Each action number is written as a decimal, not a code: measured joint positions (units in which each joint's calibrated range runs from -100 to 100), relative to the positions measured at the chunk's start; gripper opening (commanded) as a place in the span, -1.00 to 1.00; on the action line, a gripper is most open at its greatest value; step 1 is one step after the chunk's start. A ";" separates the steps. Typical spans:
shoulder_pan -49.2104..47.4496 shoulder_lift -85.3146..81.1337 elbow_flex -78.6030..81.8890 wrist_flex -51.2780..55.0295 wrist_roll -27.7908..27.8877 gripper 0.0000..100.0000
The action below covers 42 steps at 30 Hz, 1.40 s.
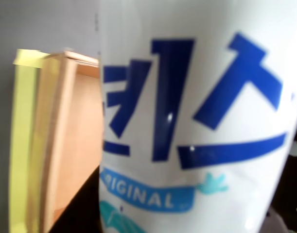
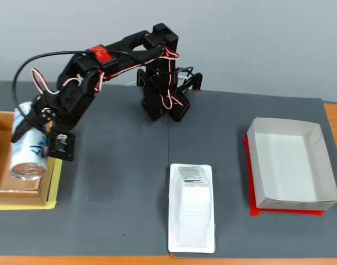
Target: Pick the can and put it in the brown box
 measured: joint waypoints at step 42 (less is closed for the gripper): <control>7.39 21.39 -15.23 0.00 0.05 -0.22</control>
